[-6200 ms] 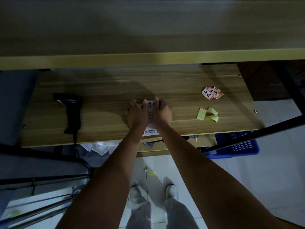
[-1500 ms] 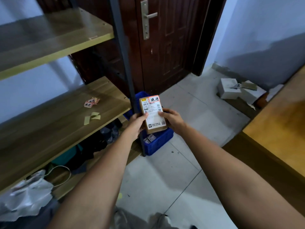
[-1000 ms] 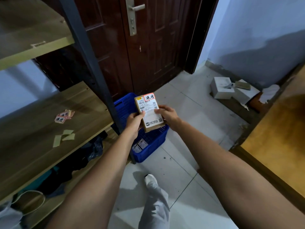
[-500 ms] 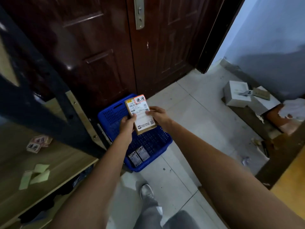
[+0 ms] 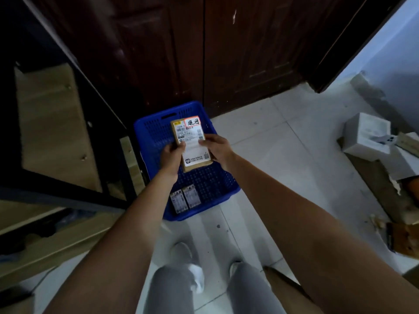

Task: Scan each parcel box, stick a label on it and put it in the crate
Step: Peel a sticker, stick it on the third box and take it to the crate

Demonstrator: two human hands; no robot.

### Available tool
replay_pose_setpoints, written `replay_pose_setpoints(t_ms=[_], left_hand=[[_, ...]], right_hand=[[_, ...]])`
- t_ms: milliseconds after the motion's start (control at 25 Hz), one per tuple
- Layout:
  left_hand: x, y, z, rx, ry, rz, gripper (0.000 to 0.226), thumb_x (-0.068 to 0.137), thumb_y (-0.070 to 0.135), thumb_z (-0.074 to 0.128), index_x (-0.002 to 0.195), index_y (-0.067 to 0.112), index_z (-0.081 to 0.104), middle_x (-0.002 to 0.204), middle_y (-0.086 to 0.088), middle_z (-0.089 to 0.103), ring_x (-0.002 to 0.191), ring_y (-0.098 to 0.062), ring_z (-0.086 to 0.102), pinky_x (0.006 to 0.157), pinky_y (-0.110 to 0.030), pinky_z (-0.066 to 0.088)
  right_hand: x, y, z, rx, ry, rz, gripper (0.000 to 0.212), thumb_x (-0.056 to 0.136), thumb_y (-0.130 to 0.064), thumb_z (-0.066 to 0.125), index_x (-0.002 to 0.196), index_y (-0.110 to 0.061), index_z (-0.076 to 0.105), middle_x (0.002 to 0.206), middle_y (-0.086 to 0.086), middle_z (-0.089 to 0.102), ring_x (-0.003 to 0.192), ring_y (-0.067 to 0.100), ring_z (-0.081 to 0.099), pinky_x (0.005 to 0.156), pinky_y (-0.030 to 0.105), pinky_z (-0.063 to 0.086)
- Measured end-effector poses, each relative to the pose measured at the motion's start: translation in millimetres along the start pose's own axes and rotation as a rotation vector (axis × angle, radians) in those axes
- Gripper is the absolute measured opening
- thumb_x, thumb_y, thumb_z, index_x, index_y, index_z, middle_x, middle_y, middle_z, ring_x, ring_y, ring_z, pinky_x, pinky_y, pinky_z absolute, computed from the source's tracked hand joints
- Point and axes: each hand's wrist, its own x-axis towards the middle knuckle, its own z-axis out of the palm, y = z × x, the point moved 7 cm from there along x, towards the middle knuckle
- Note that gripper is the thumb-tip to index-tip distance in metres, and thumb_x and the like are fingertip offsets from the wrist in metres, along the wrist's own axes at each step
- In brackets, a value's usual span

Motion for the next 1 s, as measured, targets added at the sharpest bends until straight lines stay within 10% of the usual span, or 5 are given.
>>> replay_pose_setpoints(t_ms=[1000], left_hand=[[297, -372, 31, 0.228, 0.041, -0.170, 0.037, 0.099, 0.025, 0.049, 0.129, 0.003, 0.055, 0.129, -0.013, 0.060, 0.115, -0.031, 0.059, 0.085, -0.035, 0.048]], right_hand=[[366, 323, 5, -0.518, -0.149, -0.026, 0.045, 0.090, -0.013, 0.064, 0.131, 0.002, 0.054, 0.127, 0.020, 0.061, 0.111, 0.034, 0.063, 0.092, 0.044, 0.053]])
